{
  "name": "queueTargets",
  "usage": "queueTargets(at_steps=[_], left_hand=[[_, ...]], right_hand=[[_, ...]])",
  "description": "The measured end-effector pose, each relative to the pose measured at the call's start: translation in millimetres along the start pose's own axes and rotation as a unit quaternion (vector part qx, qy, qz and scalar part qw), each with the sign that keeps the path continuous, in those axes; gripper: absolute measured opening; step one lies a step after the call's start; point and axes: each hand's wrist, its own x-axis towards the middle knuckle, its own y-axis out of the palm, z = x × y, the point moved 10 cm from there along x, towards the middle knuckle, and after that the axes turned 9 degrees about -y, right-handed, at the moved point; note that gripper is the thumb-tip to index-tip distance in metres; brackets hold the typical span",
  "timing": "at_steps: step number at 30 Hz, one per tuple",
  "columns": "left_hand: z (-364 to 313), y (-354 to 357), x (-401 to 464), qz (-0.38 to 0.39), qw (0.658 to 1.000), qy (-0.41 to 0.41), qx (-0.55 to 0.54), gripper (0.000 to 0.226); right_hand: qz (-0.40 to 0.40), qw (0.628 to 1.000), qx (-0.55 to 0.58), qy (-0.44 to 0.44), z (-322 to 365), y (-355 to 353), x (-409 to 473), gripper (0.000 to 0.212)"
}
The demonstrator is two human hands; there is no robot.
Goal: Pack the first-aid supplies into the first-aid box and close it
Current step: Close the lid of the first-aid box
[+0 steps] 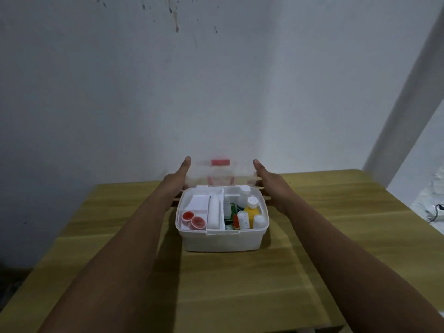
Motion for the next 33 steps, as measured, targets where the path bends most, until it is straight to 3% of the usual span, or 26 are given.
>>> queueTargets(at_steps=[8,13,15,17,23,27,30,33], left_hand=[[-30.6,-14.6,-52.8,-0.017,0.988,0.125,-0.09,0.084],[-6.0,-19.8,-92.8,-0.061,0.981,0.184,-0.026,0.102],[8.7,-17.2,-107.8,-0.064,0.977,0.205,-0.007,0.094],[24.2,-14.3,-122.0,-0.06,0.972,0.228,0.0,0.077],[56.1,-4.3,-134.9,-0.018,0.973,0.231,0.002,0.055],[54.2,2.4,-141.1,-0.028,0.968,0.248,0.013,0.064],[57.4,6.2,-138.3,-0.025,0.97,0.243,-0.001,0.056],[59.7,7.6,-139.0,-0.038,0.969,0.246,-0.007,0.052]], right_hand=[[-0.056,0.986,0.013,-0.156,58.2,-21.0,-40.1,0.057],[-0.066,0.969,-0.04,-0.233,62.1,-23.1,-86.0,0.075],[-0.056,0.965,-0.059,-0.251,51.3,-21.7,-101.3,0.077],[-0.035,0.961,-0.084,-0.263,37.3,-20.2,-113.6,0.074],[-0.001,0.944,-0.174,-0.281,17.3,-15.8,-144.6,0.075],[-0.028,0.946,-0.174,-0.273,25.8,-11.9,-146.3,0.077],[-0.011,0.949,-0.162,-0.271,28.2,0.6,-144.4,0.082],[-0.058,0.958,-0.133,-0.247,28.4,6.3,-144.7,0.078]])
